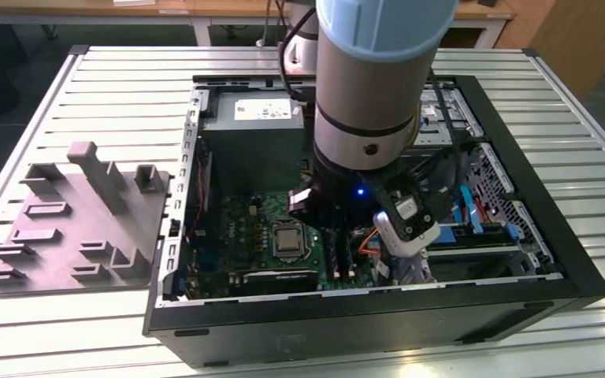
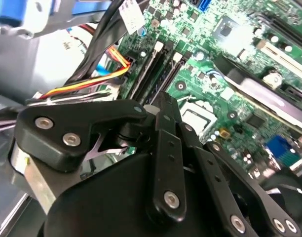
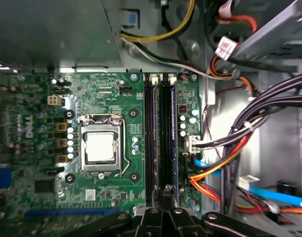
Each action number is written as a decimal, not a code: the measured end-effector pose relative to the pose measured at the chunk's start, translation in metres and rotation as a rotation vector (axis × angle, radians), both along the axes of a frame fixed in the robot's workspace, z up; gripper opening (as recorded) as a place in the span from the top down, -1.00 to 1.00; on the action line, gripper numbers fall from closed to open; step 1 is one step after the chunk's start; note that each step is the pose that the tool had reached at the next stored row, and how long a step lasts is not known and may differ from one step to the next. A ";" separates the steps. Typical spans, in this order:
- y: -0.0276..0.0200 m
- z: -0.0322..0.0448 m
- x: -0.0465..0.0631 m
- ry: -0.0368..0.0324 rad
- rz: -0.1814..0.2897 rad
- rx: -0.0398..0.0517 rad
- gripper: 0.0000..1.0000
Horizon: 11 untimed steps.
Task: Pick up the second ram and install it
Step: 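Press down the second ram until it locks into place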
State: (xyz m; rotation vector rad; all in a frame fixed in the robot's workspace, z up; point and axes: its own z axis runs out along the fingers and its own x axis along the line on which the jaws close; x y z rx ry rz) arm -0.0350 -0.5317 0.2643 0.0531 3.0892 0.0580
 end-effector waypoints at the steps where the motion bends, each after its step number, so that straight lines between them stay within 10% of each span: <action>1: 0.0000 0.0006 0.000 0.0001 0.000 -0.0001 0.80; 11: 0.0088 0.0003 0.000 -0.0010 0.000 0.0066 0.80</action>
